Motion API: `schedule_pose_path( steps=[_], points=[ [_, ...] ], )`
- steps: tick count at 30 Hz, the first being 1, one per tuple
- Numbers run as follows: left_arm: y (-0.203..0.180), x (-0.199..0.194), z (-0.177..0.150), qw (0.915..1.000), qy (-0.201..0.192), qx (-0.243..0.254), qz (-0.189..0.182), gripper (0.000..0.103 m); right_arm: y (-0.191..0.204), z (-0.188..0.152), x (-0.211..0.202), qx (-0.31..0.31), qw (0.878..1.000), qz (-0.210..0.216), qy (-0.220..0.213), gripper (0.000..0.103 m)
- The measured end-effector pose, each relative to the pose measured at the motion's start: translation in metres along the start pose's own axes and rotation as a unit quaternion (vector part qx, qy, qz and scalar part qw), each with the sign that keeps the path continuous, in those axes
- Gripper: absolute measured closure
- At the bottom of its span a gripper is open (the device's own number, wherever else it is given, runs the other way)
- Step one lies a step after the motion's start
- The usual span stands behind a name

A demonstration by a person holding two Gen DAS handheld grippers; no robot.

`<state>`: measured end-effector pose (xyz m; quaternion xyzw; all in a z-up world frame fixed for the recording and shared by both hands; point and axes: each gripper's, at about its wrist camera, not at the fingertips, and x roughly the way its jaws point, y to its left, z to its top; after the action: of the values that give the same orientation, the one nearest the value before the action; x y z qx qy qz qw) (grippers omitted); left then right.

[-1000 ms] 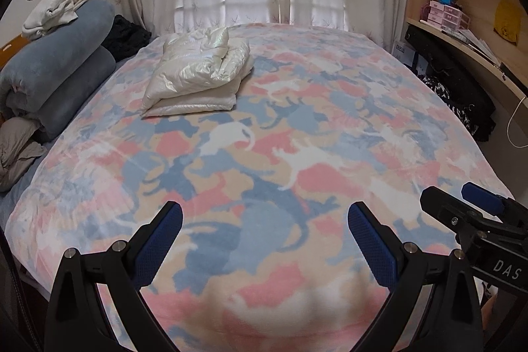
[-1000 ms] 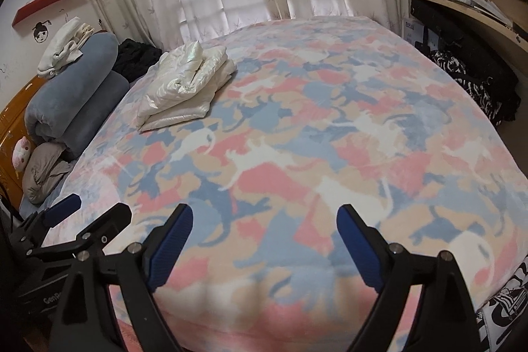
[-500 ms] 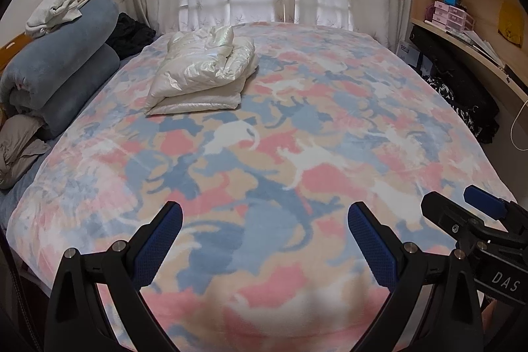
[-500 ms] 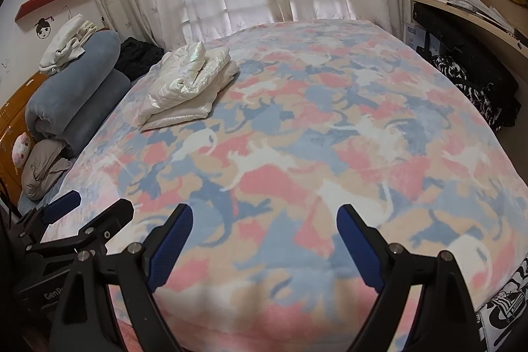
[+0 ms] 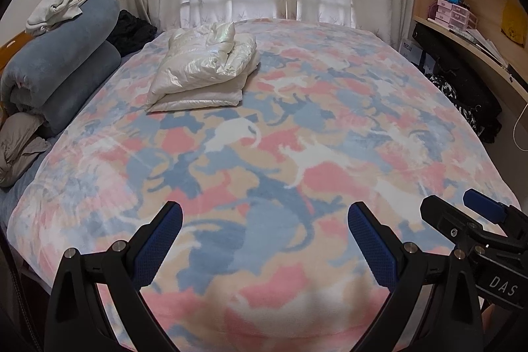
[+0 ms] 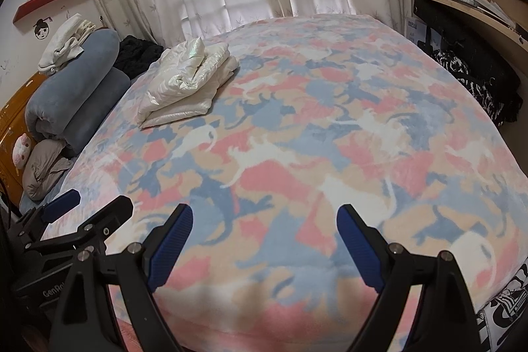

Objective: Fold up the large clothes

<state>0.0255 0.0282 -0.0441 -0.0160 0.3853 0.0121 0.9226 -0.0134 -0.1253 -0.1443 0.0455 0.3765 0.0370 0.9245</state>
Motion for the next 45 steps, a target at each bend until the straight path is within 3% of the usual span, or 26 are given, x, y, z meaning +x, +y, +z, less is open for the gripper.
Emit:
schedule_pose_path(
  steps=[45],
  points=[
    [0.0014, 0.0084, -0.0064, 0.9999, 0.011, 0.001, 0.003, 0.003, -0.0011, -0.0022, 0.0056, -0.001, 1.0, -0.001, 0.003, 0.013]
  ],
)
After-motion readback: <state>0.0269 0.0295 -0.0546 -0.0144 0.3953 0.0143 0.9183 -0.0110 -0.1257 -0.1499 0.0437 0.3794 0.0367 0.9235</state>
